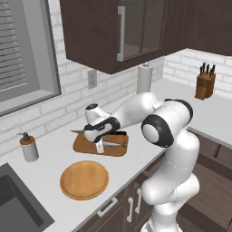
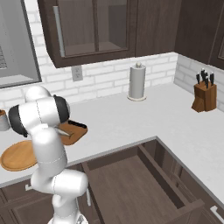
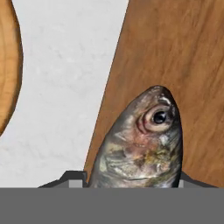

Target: Pick up the knife from the drawer and place it on the cutting board. Then place the meat from the plate to the cutting board.

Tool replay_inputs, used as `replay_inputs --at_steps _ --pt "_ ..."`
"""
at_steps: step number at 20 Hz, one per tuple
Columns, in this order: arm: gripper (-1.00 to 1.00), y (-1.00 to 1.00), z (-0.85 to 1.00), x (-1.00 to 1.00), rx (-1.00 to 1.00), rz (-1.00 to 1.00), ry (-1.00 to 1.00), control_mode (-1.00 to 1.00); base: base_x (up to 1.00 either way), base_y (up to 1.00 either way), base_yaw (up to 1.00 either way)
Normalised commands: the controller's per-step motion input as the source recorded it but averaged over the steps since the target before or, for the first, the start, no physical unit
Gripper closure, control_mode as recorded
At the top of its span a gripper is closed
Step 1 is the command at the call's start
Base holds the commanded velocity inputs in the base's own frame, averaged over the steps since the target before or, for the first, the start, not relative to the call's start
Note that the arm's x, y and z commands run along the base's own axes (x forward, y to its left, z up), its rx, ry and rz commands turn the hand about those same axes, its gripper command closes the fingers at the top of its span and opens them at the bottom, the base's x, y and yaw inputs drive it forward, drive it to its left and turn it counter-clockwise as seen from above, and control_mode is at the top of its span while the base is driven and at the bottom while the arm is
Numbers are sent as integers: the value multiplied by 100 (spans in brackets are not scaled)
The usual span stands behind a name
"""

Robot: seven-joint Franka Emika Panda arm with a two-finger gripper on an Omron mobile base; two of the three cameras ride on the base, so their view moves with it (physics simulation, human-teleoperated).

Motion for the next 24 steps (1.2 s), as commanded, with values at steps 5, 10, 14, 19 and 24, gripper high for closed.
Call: replay_inputs --at_steps 5,10,14,19,24 --pt "100 0 -30 32 -5 0 0 -100 0 0 0" --pt "100 0 -14 43 -1 0 0 -100 0 0 0" --pt "100 0 -27 46 -6 0 0 -100 0 0 0" --pt "-100 1 -12 23 -8 0 -6 -100 0 0 0" --pt "-100 0 2 0 -1 0 -2 -100 0 0 0"
